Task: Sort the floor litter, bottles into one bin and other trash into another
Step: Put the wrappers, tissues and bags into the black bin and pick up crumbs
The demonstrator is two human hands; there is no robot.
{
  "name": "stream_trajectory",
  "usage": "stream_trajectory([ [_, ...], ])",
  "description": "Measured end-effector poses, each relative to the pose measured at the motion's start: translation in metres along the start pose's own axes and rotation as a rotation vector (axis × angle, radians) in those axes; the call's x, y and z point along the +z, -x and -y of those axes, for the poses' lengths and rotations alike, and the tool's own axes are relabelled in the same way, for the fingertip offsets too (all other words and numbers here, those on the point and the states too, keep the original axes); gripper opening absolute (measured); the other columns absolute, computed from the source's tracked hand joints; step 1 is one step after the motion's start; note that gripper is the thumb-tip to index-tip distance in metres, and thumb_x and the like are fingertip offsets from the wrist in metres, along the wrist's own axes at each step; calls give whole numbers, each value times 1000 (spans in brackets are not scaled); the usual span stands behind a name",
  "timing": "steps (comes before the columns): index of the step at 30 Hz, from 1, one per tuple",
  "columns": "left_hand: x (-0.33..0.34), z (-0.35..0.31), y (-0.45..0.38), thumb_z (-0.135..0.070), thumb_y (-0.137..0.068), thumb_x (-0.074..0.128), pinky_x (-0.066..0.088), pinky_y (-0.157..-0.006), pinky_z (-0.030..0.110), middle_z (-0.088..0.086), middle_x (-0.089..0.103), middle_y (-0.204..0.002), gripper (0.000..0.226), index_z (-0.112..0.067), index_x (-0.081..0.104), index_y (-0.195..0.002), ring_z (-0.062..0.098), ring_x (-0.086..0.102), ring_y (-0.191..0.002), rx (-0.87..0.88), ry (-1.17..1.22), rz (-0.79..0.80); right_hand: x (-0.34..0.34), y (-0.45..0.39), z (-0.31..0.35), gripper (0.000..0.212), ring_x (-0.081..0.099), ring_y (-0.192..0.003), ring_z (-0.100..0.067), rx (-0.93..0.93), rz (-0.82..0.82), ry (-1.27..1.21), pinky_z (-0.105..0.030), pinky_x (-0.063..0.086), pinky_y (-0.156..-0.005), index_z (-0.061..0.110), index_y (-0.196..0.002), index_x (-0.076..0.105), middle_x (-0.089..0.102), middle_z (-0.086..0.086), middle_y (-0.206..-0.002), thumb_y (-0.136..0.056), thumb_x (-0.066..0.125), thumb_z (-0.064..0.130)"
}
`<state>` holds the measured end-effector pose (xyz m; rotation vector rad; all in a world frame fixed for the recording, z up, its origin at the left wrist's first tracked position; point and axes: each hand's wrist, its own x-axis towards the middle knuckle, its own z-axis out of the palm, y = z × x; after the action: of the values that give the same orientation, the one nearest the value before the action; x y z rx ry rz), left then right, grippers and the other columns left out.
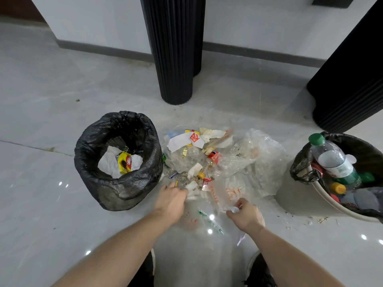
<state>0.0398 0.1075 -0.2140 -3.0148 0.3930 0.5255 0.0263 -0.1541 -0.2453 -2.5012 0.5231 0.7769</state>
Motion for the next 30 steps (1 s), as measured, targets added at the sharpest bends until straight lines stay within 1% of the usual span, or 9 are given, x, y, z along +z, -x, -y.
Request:
stream_trajectory([
  [8,-147,45,28,-21,-90,55,37,-83,37,5,64,-104,21,-24,62,-109,25,53,-108,46,8,-163,-86,37,70,21,62,-78,-24,-184,-167,30,-30,48,-66,27,-91,56,64,5,-80,-79,64,42],
  [12,-215,102,43,-25,-88,57,43,-82,37,5,61,-101,14,-30,62,-101,25,53,-99,-84,147,-300,-122,55,118,24,65,-80,-26,-277,-238,16,-33,55,-70,26,-88,55,65,5,-80,-78,65,46],
  [15,-237,151,49,-24,-83,63,46,-71,32,-1,61,-86,12,-34,55,-83,25,60,-94,-237,240,-361,-139,65,156,26,65,-80,-27,-350,-279,-6,-32,52,-67,25,-86,55,65,4,-78,-77,67,46],
  [17,-241,177,51,-23,-81,64,50,-69,32,-1,63,-85,13,-33,56,-78,24,62,-90,-309,259,-384,-148,70,182,25,63,-75,-23,-387,-289,-29,-31,50,-64,25,-86,55,64,5,-75,-78,68,45],
  [21,-223,204,50,-19,-83,65,43,-68,31,-3,60,-82,9,-28,61,-81,21,53,-91,-412,234,-327,-156,78,233,23,62,-74,-16,-442,-313,-65,-30,49,-62,26,-85,56,65,5,-81,-77,68,45],
  [23,-214,210,49,-29,-81,68,49,-76,33,-3,63,-91,6,-29,63,-84,22,53,-99,-431,190,-219,-154,81,255,23,63,-79,-19,-467,-316,-72,-31,51,-64,29,-83,54,64,7,-83,-76,67,46],
  [24,-213,212,49,-34,-81,68,52,-84,35,-2,64,-99,12,-30,65,-91,22,52,-104,-441,171,-166,-151,81,266,24,63,-80,-20,-481,-310,-70,-32,51,-65,29,-83,53,64,7,-83,-76,67,46],
  [26,-213,220,49,-31,-80,66,53,-91,37,-2,63,-110,24,-30,66,-104,23,52,-111,-472,212,-115,-145,83,286,24,64,-80,-20,-510,-292,-63,-32,53,-67,28,-85,54,62,7,-84,-76,68,45],
  [30,-209,232,51,-18,-77,62,55,-90,36,-2,66,-111,33,-31,68,-106,24,58,-108,-516,288,-86,-129,82,326,25,64,-80,-24,-517,-260,-10,-33,55,-66,25,-90,55,62,4,-88,-76,68,41],
])
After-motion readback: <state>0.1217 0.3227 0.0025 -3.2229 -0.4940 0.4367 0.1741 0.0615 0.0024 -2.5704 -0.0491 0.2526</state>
